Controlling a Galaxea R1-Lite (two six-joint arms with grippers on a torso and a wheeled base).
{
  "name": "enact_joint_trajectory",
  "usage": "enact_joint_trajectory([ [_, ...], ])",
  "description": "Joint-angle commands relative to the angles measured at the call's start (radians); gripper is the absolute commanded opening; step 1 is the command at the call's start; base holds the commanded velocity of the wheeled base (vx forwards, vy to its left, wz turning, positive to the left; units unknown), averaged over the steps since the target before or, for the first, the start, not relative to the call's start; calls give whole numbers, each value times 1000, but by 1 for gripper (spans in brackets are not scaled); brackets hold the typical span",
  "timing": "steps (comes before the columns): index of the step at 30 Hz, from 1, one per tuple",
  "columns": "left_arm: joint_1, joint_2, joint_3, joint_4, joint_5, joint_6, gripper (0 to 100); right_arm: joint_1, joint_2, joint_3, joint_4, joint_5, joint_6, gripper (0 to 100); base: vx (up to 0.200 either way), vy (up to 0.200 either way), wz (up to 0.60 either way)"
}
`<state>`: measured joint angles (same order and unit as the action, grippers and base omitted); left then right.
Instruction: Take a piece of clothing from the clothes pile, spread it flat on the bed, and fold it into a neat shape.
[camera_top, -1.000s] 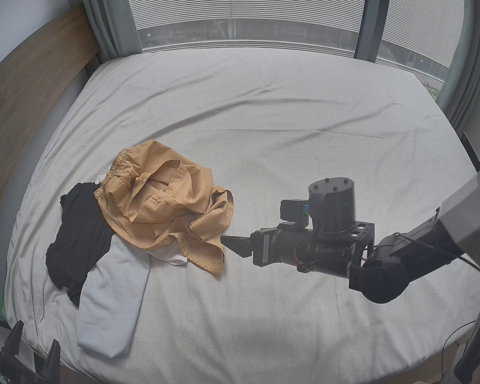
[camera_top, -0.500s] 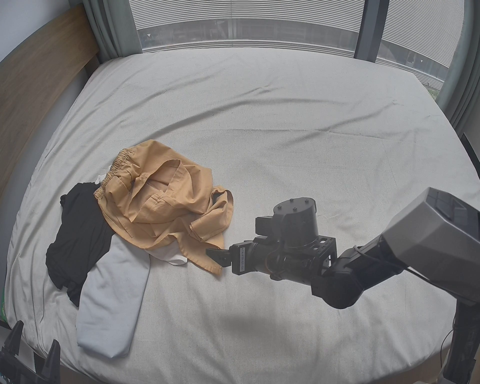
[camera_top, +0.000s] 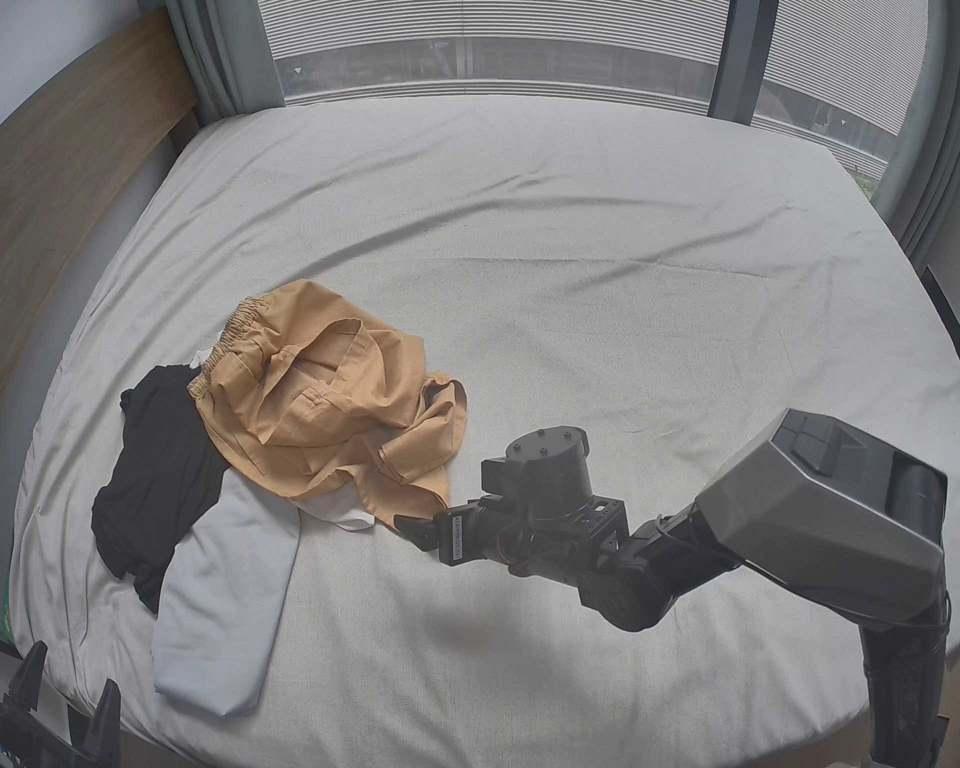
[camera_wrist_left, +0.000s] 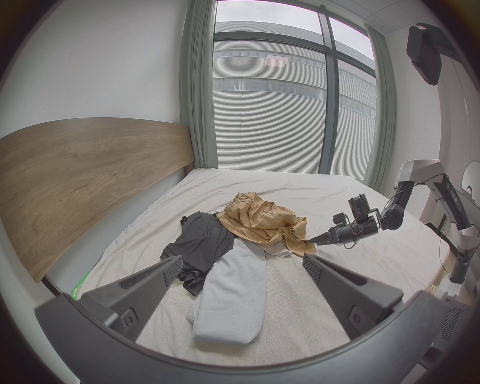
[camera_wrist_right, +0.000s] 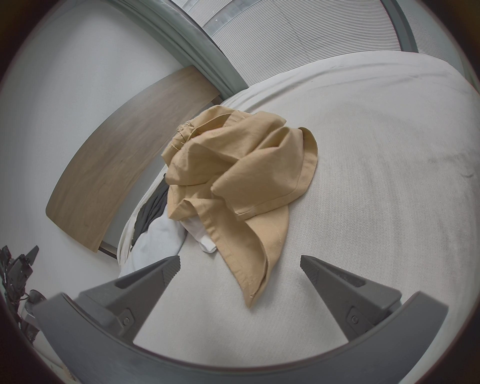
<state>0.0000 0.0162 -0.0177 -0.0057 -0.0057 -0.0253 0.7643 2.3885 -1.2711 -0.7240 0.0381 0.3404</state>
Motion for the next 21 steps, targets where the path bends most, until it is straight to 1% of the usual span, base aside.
enact_joint_trajectory([
  [1, 0, -16, 18, 0, 0, 1, 100, 0, 43, -28, 0, 0, 0, 100, 0, 0, 0],
  [11, 0, -16, 18, 0, 0, 1, 100, 0, 97, -90, -14, -24, 0, 100, 0, 0, 0],
  [12, 0, -16, 18, 0, 0, 1, 100, 0, 97, -90, -14, -24, 0, 0, 0, 0, 0],
  [13, 0, -16, 18, 0, 0, 1, 100, 0, 101, -91, -15, -33, -1, 0, 0, 0, 0],
  [21, 0, -16, 18, 0, 0, 1, 100, 0, 103, -94, -14, -37, -1, 0, 0, 0, 0],
])
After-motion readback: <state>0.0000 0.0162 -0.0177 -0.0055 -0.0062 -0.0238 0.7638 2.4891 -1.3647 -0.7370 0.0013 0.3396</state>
